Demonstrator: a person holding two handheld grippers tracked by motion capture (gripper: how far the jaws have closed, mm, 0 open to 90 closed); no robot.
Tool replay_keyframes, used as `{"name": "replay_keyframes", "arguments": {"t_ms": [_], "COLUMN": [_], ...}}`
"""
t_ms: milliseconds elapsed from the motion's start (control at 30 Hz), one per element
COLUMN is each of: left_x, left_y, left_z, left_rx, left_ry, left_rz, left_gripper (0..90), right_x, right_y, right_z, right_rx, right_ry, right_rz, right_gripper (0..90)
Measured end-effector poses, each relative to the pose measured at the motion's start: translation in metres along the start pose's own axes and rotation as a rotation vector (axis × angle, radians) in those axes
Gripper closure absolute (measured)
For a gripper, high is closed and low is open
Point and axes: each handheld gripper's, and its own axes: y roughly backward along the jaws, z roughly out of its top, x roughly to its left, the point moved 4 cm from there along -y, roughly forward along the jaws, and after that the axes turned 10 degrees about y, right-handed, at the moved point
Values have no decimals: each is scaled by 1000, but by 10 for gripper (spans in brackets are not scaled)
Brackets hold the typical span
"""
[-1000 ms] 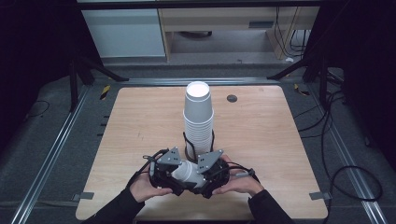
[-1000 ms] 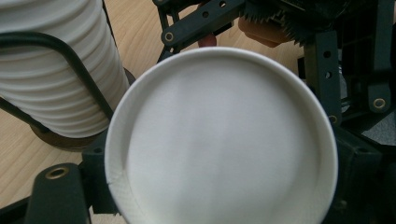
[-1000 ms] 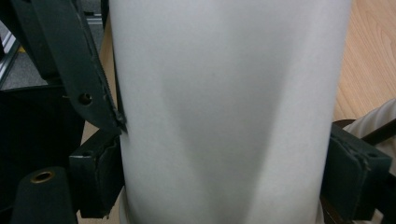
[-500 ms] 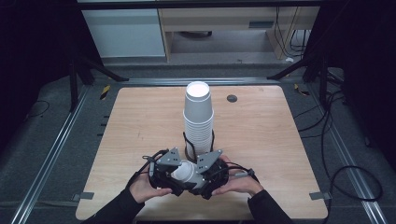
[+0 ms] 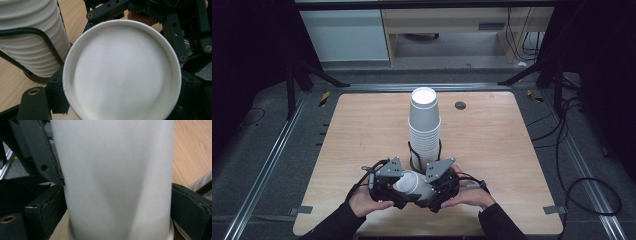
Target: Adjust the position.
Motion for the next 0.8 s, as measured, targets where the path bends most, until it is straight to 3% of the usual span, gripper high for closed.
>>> {"name": "replay_keyframes", "arguments": {"t_ms": [433,567,800], "left_x": [12,16,21], "left_y": [13,19,33], "left_z": [0,0,2], "left_rx": [-48,-84,-172], "left_ry": [19,25,40], "left_rz": [22,31,11], "left_gripper": [202,202,202], "right_x": [-6,-9,-11], "right_y": [27,35,40], "right_z": [2,2,-2], "right_rx": [-47,-75,-90], "right_ry": [-24,-48,-81], "right_rz": [-47,-62,-64], "right_gripper": [49,48,46]}}
